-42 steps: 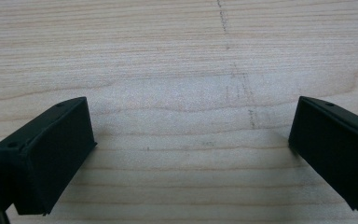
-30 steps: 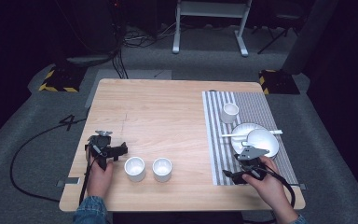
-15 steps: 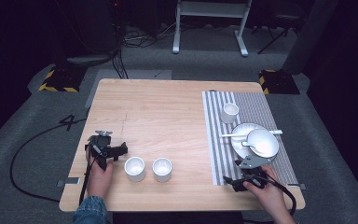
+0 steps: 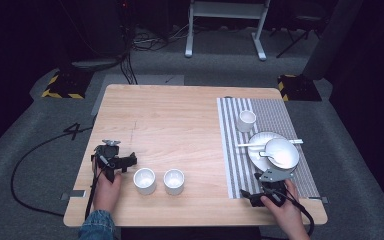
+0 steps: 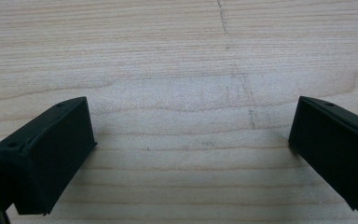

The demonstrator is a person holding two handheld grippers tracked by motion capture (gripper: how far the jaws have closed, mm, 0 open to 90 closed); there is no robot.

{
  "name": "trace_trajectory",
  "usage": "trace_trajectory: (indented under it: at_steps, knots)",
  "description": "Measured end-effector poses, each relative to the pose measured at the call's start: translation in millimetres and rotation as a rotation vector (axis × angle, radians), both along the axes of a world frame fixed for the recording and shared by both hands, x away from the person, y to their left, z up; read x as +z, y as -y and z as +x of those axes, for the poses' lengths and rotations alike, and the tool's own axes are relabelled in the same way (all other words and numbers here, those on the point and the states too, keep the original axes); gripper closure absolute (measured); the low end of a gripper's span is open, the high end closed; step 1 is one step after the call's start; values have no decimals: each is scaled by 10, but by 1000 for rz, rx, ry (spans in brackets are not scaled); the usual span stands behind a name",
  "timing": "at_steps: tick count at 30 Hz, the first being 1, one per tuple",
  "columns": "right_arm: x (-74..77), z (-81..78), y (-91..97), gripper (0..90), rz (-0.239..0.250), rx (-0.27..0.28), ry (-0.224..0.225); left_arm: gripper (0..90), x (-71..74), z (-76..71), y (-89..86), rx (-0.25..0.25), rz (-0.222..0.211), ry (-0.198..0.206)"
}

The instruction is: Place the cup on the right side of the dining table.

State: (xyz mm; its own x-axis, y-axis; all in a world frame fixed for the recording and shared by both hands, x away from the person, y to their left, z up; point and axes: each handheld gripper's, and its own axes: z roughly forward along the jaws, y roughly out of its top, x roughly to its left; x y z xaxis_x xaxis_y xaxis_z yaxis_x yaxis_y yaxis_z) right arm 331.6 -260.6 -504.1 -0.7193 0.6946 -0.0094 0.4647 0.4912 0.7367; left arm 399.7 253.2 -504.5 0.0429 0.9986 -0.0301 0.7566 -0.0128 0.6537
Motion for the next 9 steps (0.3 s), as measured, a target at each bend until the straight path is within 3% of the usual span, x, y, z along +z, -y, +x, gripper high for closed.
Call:
trace_trajectory:
  at_steps: [9]
  knots:
    - [0,0,-1,146,0,0,0,3,0,0,0,0,-1,1]
